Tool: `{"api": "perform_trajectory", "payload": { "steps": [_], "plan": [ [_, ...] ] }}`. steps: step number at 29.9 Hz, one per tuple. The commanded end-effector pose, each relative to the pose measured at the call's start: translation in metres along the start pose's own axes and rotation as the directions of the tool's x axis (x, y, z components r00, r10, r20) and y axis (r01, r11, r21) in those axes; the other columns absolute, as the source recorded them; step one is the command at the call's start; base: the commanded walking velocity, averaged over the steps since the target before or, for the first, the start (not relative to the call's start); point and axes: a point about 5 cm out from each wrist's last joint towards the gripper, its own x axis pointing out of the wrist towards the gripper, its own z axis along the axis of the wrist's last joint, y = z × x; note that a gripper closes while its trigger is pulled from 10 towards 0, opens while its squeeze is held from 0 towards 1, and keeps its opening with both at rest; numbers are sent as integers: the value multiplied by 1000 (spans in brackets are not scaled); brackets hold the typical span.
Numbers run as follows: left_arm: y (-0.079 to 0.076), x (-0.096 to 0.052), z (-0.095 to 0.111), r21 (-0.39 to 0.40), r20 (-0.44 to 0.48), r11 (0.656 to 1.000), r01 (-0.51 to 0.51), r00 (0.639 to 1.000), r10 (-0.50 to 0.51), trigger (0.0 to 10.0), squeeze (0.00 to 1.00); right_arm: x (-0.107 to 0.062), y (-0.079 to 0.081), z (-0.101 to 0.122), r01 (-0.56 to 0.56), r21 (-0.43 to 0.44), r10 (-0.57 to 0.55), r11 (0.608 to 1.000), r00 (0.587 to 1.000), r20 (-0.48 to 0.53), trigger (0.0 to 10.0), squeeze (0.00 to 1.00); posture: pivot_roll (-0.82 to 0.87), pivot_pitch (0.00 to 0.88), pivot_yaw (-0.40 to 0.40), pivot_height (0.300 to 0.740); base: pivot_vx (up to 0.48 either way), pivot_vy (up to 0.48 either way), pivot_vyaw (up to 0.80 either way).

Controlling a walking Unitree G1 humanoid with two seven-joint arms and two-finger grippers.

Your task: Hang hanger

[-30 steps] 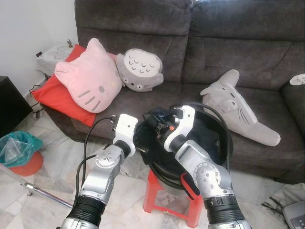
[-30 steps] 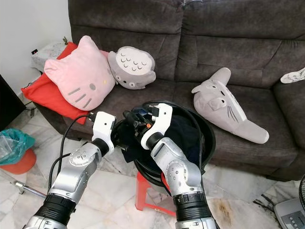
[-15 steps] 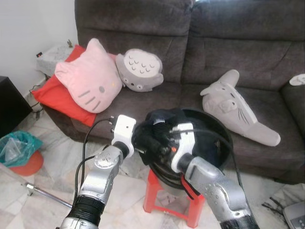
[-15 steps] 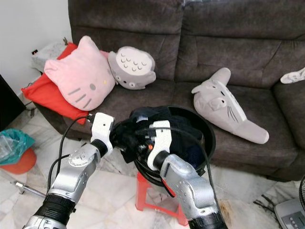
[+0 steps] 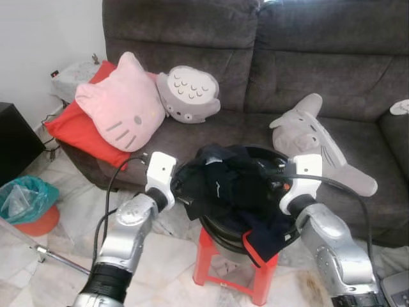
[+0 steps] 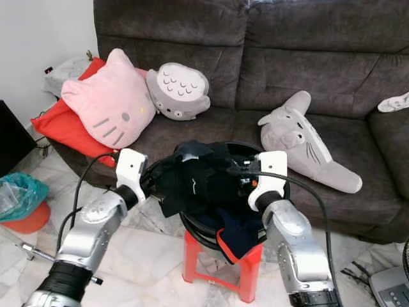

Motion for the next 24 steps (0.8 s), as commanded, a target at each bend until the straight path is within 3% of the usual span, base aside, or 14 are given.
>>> {"api": "perform_trajectory", "payload": {
  "steps": [1,3,8,10,15,19,21,24],
  "plan": [
    [-2,-3,5,14,25,999,42,999,-43,10000,0,0,3,-4,-31,-10,31,999,999,-6,10000,0,-137,0,69,740,0,0,0],
    [-2,-9,5,30,18,993,116,993,-116,10000,0,-3,3,-8,-86,-37,86,996,996,-6,10000,0,-135,0,68,740,0,0,0],
    [-3,-11,7,33,13,987,158,987,-158,10000,0,-5,7,-12,-144,-43,144,989,990,-12,10000,0,-134,0,67,740,0,0,0],
    [-5,-10,8,30,18,984,175,984,-175,10000,0,-9,21,-18,-282,-88,279,955,959,-47,10000,0,-136,0,67,740,0,0,0],
    [-15,-7,11,13,34,971,237,971,-238,10000,0,-15,32,-27,-398,-122,388,909,917,-95,10000,0,-140,0,64,740,0,0,0],
    [-23,-7,12,14,29,956,292,956,-292,10000,0,-16,30,-34,-422,-216,399,880,906,-145,10000,0,-135,0,65,740,0,0,0],
    [-26,-7,13,2,35,950,312,950,-311,10000,0,-12,28,-28,-374,-186,361,909,927,-98,10000,0,-135,0,65,740,0,0,0],
    [-27,-7,15,1,34,944,329,944,-329,10000,0,-8,21,-20,-280,-220,278,934,960,-40,10000,0,-136,0,68,740,0,0,0]
  ]
}}
